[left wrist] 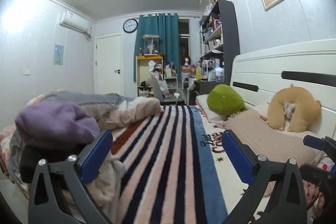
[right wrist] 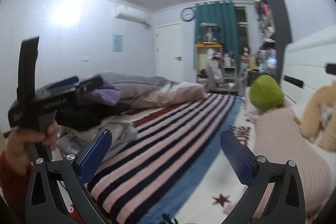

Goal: Fold large clothes

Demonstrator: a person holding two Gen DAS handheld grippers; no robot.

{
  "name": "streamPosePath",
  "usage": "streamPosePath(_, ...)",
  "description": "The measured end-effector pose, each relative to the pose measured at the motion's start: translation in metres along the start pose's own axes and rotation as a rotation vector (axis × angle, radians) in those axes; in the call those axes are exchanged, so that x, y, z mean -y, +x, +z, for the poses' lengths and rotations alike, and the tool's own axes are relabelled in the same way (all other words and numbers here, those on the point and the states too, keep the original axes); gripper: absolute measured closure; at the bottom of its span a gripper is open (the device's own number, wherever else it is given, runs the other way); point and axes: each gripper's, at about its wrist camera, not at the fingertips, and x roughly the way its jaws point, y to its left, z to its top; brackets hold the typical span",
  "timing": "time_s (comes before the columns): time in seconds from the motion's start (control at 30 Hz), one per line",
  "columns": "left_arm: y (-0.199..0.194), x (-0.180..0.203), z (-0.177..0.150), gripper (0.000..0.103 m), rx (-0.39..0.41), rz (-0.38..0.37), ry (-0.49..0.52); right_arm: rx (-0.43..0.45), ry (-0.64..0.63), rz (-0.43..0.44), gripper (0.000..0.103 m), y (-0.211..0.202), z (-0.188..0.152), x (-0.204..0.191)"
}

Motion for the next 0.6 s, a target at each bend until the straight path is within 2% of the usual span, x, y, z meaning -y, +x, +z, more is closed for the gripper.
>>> streamPosePath(0.2,0.002,0.012,-0.014,0.001,-0.029,-0.040,-0.011,-0.012,0.008,-0.060,0.000,-0.016,-0.013,0.009)
streamPosePath(0.6,-0.006,0.013,-0.020,0.001,-0.032,-0.042,0.017,0.011,0.076,-0.062,0.000,-0.027,-0.011,0.012)
